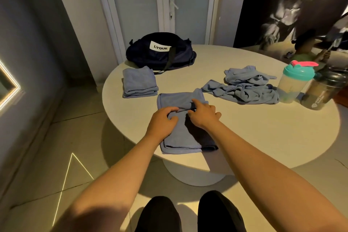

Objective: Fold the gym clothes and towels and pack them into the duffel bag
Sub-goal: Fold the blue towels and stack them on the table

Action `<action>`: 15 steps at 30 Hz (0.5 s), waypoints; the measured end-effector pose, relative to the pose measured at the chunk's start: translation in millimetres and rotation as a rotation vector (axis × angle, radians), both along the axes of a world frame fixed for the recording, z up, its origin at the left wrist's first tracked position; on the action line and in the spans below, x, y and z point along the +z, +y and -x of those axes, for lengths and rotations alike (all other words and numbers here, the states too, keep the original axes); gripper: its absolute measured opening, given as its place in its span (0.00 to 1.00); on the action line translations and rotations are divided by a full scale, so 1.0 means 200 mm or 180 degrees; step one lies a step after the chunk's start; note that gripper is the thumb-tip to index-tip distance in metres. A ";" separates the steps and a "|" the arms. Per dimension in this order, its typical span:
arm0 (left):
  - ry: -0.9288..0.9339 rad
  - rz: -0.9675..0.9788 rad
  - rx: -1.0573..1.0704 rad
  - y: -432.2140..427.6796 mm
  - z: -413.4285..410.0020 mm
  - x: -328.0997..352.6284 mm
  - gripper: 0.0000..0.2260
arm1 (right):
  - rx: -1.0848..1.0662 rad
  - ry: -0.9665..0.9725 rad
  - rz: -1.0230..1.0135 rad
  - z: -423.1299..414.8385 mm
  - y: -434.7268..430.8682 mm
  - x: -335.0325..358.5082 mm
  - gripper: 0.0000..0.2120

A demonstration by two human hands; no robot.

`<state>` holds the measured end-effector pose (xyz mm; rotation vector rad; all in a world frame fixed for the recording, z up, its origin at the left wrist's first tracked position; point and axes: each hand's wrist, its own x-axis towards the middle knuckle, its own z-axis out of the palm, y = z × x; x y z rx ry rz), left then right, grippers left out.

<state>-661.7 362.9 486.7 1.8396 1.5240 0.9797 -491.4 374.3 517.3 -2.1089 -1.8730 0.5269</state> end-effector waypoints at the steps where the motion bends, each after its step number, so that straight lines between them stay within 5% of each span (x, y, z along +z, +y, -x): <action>1: -0.0052 -0.0060 0.0018 0.00 0.01 -0.02 0.14 | -0.0099 -0.0062 0.0032 0.02 0.03 0.00 0.23; 6: -0.0195 -0.0146 0.0248 0.02 0.05 -0.08 0.08 | -0.0461 -0.0303 0.0118 0.11 0.12 0.01 0.20; 9: -0.0459 -0.0153 0.0393 0.02 0.05 -0.08 0.07 | -0.0450 -0.0443 -0.0891 0.12 0.17 -0.04 0.17; 12: -0.0571 -0.0278 0.0591 0.04 0.06 -0.07 0.10 | 0.0288 0.0445 -0.1696 0.21 0.20 0.02 0.11; 14: -0.0508 -0.0294 0.0649 0.05 0.06 -0.08 0.11 | 0.1044 0.1381 -0.1196 0.28 0.18 0.07 0.08; 15: -0.0465 -0.0281 0.0656 0.05 0.06 -0.08 0.12 | 0.1353 0.1385 -0.0960 0.30 0.19 0.07 0.11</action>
